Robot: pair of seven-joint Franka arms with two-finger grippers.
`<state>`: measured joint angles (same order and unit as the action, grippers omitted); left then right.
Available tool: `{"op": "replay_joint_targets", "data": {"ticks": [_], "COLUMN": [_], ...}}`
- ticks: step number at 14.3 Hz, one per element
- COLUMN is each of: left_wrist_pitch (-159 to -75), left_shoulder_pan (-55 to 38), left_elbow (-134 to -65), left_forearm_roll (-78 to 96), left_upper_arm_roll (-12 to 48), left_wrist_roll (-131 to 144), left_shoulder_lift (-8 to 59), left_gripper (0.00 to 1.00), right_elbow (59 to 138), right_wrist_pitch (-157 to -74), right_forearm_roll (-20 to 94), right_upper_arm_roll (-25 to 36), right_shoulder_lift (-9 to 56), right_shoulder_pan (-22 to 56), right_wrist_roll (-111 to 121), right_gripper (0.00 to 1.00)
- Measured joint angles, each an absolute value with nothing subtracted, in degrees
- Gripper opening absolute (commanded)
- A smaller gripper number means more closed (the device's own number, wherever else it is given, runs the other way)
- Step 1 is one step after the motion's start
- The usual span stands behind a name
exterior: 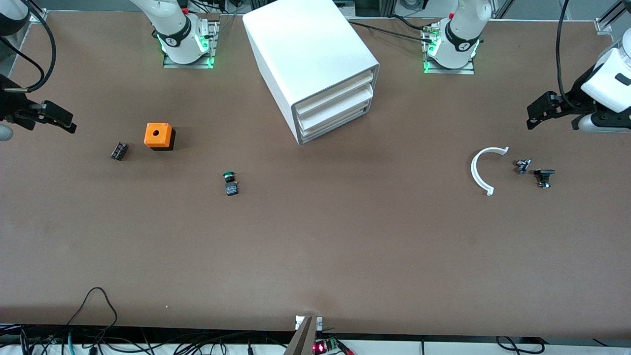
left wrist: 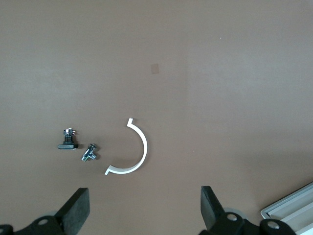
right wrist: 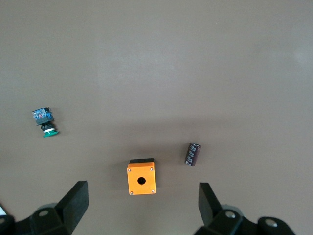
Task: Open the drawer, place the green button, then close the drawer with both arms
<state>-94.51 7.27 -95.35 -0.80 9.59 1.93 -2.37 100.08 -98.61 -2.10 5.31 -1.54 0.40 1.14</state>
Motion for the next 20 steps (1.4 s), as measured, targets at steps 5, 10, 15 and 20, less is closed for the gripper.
{"op": "replay_joint_targets", "data": {"ticks": [5,10,15,20], "left_wrist_pitch": [-94.5,-94.5,-94.3,-93.9], "left_shoulder_pan": [7.3,7.2,6.8,5.7], "left_elbow": [-95.3,-95.2,-94.9,-95.4], "left_forearm_roll": [-0.8,-0.8,-0.8,2.0], "left_upper_arm_roll": [9.6,9.8,10.5,12.0], "left_wrist_roll": [1.8,1.8,1.8,-0.4], "left_shoulder_lift": [-2.4,-2.4,0.9,8.3], "left_gripper": [1.0,1.0,1.0,1.0], "right_elbow": [100.1,100.1,100.1,100.2], "right_wrist_pitch": [-98.6,-98.6,-98.5,-96.4], "right_forearm_roll": [-2.1,-2.1,-2.0,-0.7], "right_upper_arm_roll": [5.3,5.3,5.3,5.3], "right_shoulder_lift": [-1.5,-1.5,-1.4,-0.7], "right_shoulder_pan": [0.4,0.4,0.4,0.4], "right_wrist_roll": [1.1,1.2,1.4,1.4], "right_gripper": [1.0,1.0,1.0,1.0]}}
